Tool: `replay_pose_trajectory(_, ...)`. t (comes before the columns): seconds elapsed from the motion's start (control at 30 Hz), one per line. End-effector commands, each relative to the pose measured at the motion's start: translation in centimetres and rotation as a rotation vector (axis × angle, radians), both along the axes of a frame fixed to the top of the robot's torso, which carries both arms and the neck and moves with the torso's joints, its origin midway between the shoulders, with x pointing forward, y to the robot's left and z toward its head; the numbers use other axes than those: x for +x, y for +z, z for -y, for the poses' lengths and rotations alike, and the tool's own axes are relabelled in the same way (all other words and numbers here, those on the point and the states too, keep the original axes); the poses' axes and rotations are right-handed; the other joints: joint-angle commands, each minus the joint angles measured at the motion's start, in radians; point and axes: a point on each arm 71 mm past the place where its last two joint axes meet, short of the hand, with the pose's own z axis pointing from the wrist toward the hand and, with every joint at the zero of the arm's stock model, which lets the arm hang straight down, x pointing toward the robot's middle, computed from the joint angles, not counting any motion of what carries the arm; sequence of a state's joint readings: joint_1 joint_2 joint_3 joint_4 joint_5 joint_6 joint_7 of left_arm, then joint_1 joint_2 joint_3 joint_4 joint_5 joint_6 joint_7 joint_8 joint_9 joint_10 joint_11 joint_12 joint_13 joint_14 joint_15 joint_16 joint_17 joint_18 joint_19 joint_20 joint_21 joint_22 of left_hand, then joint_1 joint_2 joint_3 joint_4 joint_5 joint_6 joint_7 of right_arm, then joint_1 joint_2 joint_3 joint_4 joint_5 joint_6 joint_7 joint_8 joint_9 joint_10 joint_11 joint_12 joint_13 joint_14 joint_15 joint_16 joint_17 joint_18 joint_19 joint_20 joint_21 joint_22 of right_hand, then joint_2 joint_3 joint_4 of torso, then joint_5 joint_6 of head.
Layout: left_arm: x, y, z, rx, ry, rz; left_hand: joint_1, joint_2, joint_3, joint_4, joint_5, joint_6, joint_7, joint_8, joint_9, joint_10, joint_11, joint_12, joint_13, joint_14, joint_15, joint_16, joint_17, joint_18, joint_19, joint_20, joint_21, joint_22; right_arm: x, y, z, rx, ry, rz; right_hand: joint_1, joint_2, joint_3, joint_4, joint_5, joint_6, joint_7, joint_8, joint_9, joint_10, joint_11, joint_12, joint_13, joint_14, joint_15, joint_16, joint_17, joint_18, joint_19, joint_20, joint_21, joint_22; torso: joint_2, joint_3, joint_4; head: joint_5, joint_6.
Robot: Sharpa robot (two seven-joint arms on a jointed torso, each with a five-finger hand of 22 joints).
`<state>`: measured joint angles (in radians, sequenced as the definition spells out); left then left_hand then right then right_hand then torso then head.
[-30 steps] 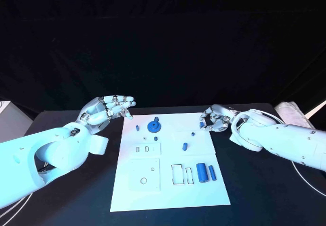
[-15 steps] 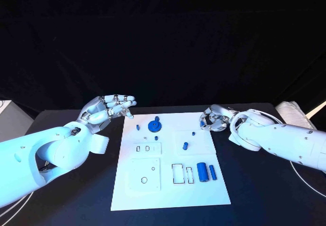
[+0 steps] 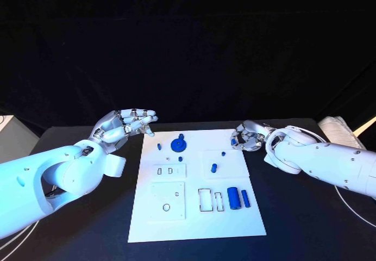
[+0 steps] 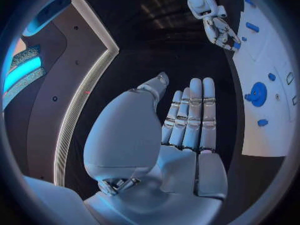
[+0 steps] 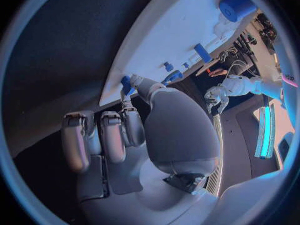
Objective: Assemble the parts on the task board
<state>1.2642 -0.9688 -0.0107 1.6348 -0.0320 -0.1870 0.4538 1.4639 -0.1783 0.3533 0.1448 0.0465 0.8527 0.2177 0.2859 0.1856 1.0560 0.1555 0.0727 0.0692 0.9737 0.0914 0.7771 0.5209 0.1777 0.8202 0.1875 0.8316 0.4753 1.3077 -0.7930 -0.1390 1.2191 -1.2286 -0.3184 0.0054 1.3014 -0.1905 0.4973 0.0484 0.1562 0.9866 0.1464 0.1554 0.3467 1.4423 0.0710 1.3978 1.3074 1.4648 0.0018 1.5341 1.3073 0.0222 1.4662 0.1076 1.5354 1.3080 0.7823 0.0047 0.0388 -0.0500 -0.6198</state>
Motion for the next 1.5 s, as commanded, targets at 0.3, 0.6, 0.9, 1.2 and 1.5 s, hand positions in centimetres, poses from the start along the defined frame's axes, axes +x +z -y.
replay_pose_trajectory(0.3, -0.1, 0.1, 0.2, -0.006, -0.018, 0.009, -0.010, 0.003, 0.003, -0.002, 0.002, -0.009, 0.001, -0.006, 0.002, -0.007, 0.003, -0.003, 0.000, -0.008, 0.000, 0.006, -0.001, 0.003, -0.008, 0.002, 0.005, 0.002, -0.1, 0.3, -0.4, 0.006, 0.004, 0.056, 0.000, 0.040, 0.020, -0.003, -0.012, 0.055, -0.023, 0.046, 0.018, 0.007, -0.028, 0.010, 0.106, 0.088, -0.025, 0.005, 0.184, -0.013, 0.083, -0.019, 0.008, 0.235, 0.000, 0.0003, 0.0009, 0.002, -0.001)
replay_pose_trajectory(0.6, 0.0, 0.1, 0.1, -0.005, -0.015, 0.009, -0.010, 0.003, 0.003, -0.002, 0.002, -0.009, 0.001, -0.006, 0.002, -0.007, 0.003, -0.003, 0.000, -0.008, 0.000, 0.006, -0.001, 0.003, -0.008, 0.002, 0.005, 0.002, -0.4, 0.8, -0.7, 0.026, -0.026, 0.104, 0.002, 0.050, 0.031, -0.009, -0.071, 0.057, -0.031, 0.063, 0.027, 0.008, -0.036, 0.007, 0.106, 0.088, -0.033, 0.005, 0.184, -0.014, 0.086, -0.028, 0.012, 0.238, -0.002, -0.0013, -0.0005, 0.006, -0.001)
replay_pose_trajectory(0.9, 0.0, 0.1, 0.2, -0.004, -0.016, 0.006, -0.010, 0.004, 0.003, -0.003, 0.002, -0.009, 0.001, -0.006, 0.002, -0.007, 0.003, -0.002, 0.000, -0.008, 0.000, 0.007, -0.002, 0.003, -0.009, 0.003, 0.006, 0.002, -1.6, 2.7, -3.7, 0.096, -0.025, 0.073, -0.008, 0.045, 0.030, -0.006, -0.068, 0.052, -0.031, 0.066, 0.028, 0.000, -0.036, -0.004, 0.096, 0.087, -0.034, 0.003, 0.181, -0.013, 0.083, -0.030, 0.008, 0.235, -0.004, -0.0025, 0.0013, 0.007, -0.001)
replay_pose_trajectory(1.2, 0.1, 0.1, 0.4, -0.003, -0.017, 0.004, -0.011, 0.004, 0.003, -0.003, 0.002, -0.009, 0.000, -0.006, 0.002, -0.007, 0.003, -0.002, 0.000, -0.009, 0.000, 0.007, -0.002, 0.003, -0.010, 0.003, 0.006, 0.003, -4.5, 3.2, -10.9, 0.085, 0.089, 0.054, -0.009, 0.048, 0.032, -0.004, -0.064, 0.052, -0.031, 0.068, 0.029, 0.001, -0.036, -0.003, 0.097, 0.087, -0.034, 0.003, 0.179, -0.014, 0.086, -0.030, 0.012, 0.239, -0.009, -0.0070, -0.0004, 0.017, -0.012)
replay_pose_trajectory(1.5, 0.1, 0.0, 0.8, -0.002, -0.021, 0.000, -0.012, 0.004, 0.003, -0.003, 0.002, -0.008, 0.000, -0.006, 0.002, -0.006, 0.003, -0.002, 0.001, -0.009, 0.000, 0.007, -0.002, 0.003, -0.011, 0.003, 0.007, 0.003, -6.8, 1.9, -16.7, 0.023, 0.203, 0.055, -0.022, 0.047, 0.032, 0.003, -0.057, 0.048, -0.031, 0.072, 0.031, 0.003, -0.036, -0.002, 0.098, 0.087, -0.035, 0.002, 0.178, -0.015, 0.088, -0.031, 0.014, 0.242, -0.008, -0.0093, 0.0028, 0.012, -0.016)
